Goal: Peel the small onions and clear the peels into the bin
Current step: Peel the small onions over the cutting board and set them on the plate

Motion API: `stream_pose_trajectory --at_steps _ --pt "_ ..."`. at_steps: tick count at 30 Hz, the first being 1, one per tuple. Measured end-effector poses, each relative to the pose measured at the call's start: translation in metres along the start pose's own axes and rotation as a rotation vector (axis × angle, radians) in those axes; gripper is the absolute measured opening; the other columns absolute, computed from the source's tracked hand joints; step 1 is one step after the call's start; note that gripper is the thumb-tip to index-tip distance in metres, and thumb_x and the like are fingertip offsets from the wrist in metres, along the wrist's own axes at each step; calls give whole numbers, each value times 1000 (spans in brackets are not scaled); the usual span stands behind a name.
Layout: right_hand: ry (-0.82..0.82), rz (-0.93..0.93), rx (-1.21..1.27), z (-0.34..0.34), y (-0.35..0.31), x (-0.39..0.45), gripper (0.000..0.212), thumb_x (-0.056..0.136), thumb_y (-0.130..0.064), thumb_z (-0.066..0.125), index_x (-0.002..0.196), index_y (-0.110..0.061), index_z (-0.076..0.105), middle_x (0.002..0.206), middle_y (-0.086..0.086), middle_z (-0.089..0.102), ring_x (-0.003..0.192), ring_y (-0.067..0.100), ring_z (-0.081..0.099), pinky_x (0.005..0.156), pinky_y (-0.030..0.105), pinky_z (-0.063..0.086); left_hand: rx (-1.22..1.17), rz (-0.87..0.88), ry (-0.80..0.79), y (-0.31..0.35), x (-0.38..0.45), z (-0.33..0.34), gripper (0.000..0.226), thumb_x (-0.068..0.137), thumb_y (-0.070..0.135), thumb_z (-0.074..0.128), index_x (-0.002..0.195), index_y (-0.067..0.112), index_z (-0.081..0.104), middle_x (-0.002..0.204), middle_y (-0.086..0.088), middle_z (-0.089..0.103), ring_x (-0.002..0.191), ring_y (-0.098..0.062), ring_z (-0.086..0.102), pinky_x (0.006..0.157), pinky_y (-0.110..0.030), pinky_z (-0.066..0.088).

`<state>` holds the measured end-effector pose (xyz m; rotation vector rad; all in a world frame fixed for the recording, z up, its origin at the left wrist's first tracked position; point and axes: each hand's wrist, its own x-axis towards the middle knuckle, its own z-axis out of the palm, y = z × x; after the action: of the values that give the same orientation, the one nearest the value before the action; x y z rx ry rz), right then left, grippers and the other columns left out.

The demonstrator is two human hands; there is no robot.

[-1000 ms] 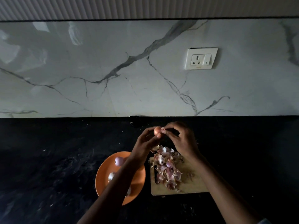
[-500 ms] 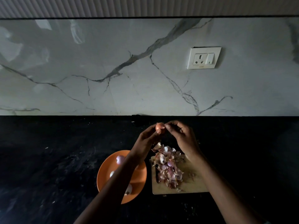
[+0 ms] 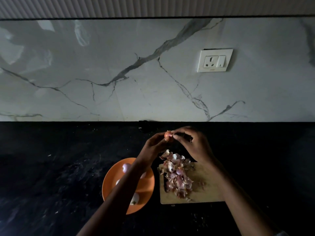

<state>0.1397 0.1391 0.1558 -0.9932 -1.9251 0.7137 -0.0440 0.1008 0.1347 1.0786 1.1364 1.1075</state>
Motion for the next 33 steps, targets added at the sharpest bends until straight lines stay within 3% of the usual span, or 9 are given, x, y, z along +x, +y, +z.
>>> stream_pose_trajectory --at_steps 3,8,14,19,23,27,30,33 --pt "7 -4 -55 -1 2 -3 14 88 -21 76 103 -22 76 102 -13 71 100 0 65 87 17 50 -7 2 26 1 0 1 32 100 18 56 130 8 58 121 -9 70 105 -13 67 89 -26 52" --pt "49 -20 -109 2 5 -5 12 87 -19 76 100 -19 76 98 -12 72 96 1 67 84 25 55 -33 6 58 -2 1 2 29 99 13 57 127 7 59 110 -8 70 99 -19 62 81 -29 47" --pt "84 -16 -189 4 3 -4 7 90 -21 73 95 -23 69 94 -15 69 91 1 65 76 29 54 -1 48 45 1 0 8 39 94 -1 61 132 -2 56 99 -2 68 86 0 67 72 -15 51" --pt "81 13 -151 4 1 -4 4 92 -23 71 92 -21 67 88 -14 68 84 1 65 72 22 51 -19 58 75 2 0 8 35 95 11 64 129 10 62 120 -7 70 111 -18 66 89 -31 53" --pt "80 81 -56 4 -3 -6 3 92 -19 71 92 -19 68 86 -14 69 82 0 65 69 8 43 -36 84 104 4 -1 10 35 92 14 67 126 11 63 120 -3 71 116 -22 65 95 -39 53" --pt "-4 163 -32 0 3 -6 7 91 -20 72 93 -25 68 87 -19 69 85 0 66 71 9 46 -75 104 111 5 -3 9 42 83 17 72 123 9 62 114 2 73 110 -16 68 92 -33 55" --pt "-35 186 -66 -3 4 -8 9 88 -22 75 92 -27 69 88 -26 68 87 -5 64 71 6 43 -72 108 91 4 -1 7 37 90 10 68 126 9 63 118 -1 72 113 -18 66 95 -33 54" --pt "-27 162 -24 -4 1 -8 7 88 -25 76 93 -25 70 88 -21 71 85 -3 66 70 6 44 -72 105 64 1 1 3 36 94 12 64 129 10 62 123 -5 69 118 -22 64 99 -35 53"
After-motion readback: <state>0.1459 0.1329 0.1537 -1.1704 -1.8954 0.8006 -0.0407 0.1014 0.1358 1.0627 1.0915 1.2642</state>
